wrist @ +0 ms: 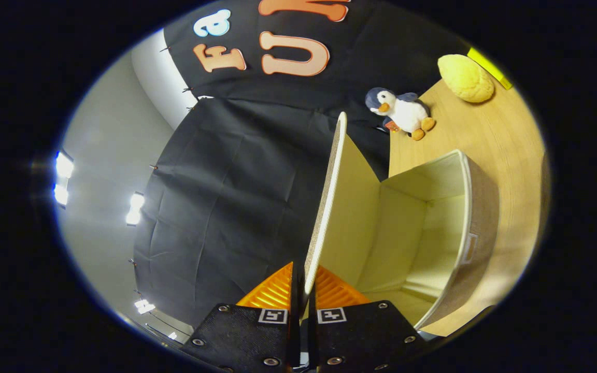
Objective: Open the storage box then place both shoes into the box .Put the left shoe in first, then the right shoe, with the right side of both shoes facing outward in a uniform manner.
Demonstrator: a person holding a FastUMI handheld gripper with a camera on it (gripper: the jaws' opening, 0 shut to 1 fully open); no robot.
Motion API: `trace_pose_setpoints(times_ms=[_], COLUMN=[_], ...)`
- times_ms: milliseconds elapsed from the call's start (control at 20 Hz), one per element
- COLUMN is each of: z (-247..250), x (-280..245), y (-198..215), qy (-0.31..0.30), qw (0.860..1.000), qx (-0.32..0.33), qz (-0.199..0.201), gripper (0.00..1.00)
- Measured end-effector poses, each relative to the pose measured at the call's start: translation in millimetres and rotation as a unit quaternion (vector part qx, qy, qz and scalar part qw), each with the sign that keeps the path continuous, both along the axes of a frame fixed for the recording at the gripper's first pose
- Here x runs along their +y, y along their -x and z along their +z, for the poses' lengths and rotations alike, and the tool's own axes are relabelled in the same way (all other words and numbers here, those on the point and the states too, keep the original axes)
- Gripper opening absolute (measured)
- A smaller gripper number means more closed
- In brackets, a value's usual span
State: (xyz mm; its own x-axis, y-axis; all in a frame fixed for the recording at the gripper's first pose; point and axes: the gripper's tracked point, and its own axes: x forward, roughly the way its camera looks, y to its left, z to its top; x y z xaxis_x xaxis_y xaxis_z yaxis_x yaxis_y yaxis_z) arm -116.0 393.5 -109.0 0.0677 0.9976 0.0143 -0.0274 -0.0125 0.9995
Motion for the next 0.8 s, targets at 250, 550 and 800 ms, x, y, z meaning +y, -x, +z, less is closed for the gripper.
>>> trace_pose_setpoints(times_ms=[250, 550, 800], z=[31, 41, 41], x=[43, 96, 140], y=[-2, 15, 25], qy=[-0.020, 0.006, 0.039], qw=[1.000, 0.998, 0.996], qx=[-0.014, -0.038, -0.058], qz=[0.011, 0.040, 0.060], gripper=[0.07, 0.07, 0.07])
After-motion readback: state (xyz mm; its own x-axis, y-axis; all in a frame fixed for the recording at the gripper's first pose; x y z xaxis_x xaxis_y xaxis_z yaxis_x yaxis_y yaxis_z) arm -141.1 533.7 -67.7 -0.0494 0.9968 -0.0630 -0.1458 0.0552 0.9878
